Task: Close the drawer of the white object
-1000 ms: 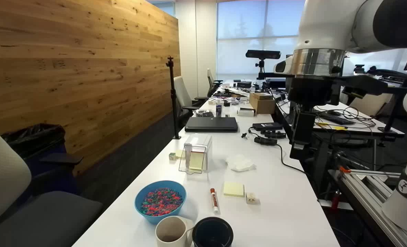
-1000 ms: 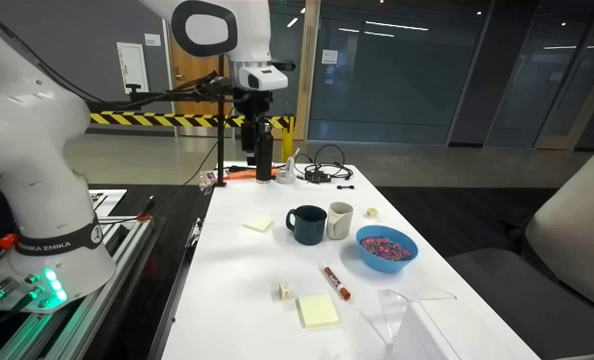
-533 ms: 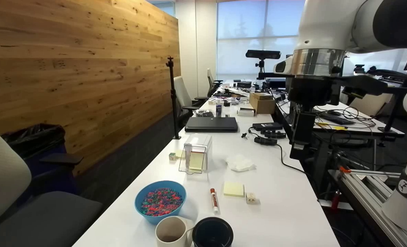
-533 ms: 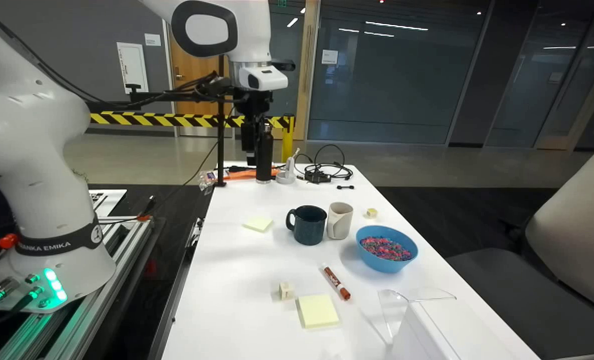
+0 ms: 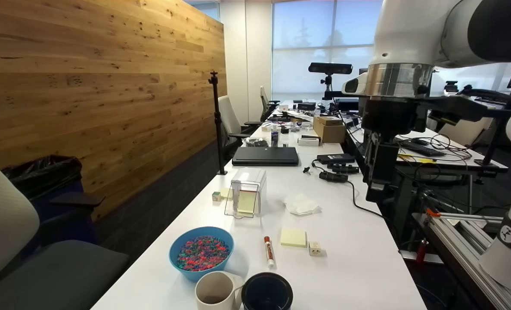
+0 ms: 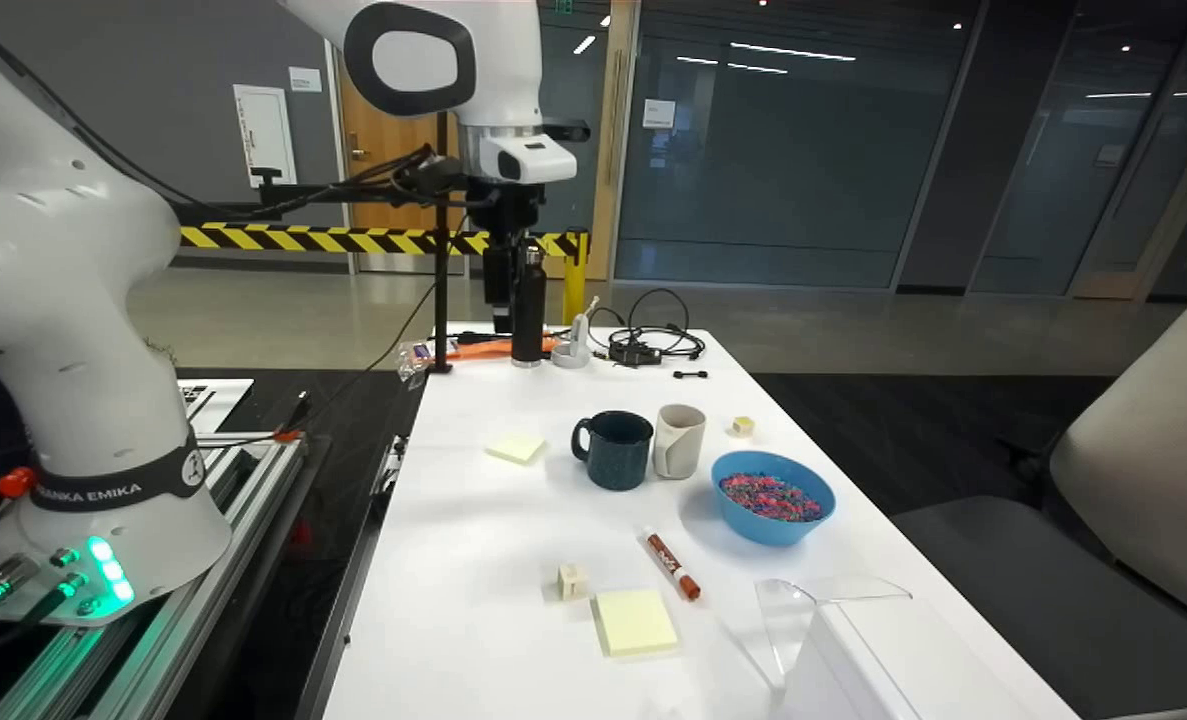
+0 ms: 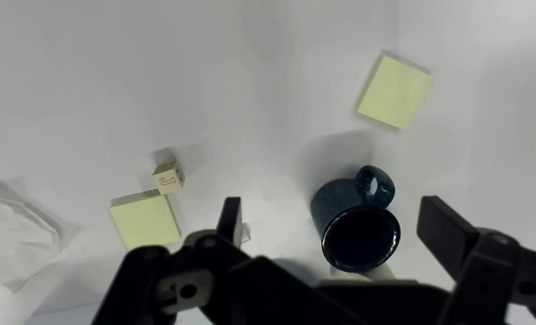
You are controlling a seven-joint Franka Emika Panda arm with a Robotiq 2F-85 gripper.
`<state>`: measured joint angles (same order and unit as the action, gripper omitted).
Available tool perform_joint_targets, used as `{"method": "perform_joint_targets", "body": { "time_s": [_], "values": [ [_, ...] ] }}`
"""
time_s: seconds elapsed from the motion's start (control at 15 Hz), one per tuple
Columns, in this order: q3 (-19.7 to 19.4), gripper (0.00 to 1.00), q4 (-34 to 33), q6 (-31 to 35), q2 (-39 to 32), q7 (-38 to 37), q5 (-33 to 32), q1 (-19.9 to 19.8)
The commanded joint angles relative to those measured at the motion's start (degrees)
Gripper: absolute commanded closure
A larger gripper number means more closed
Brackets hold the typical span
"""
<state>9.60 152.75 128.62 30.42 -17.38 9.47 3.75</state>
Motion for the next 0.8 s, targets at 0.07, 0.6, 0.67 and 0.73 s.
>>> {"method": "perform_joint_targets", "body": {
  "time_s": [0.07,0.6,0.67,0.73],
  "values": [
    [-1.41,0.0,-2.25,-0.69,-3.06,6.89,-2.63,0.74],
    [-2.43,0.0,-7.59,3.98,-11.26,9.52,-5.82,-0.47],
    [-2.59,0.0,-8.55,5.12,-12.61,9.01,-5.93,-0.74],
    [-2.89,0.0,-9.72,5.93,-14.07,8.75,-5.85,-0.89]
  ]
}}
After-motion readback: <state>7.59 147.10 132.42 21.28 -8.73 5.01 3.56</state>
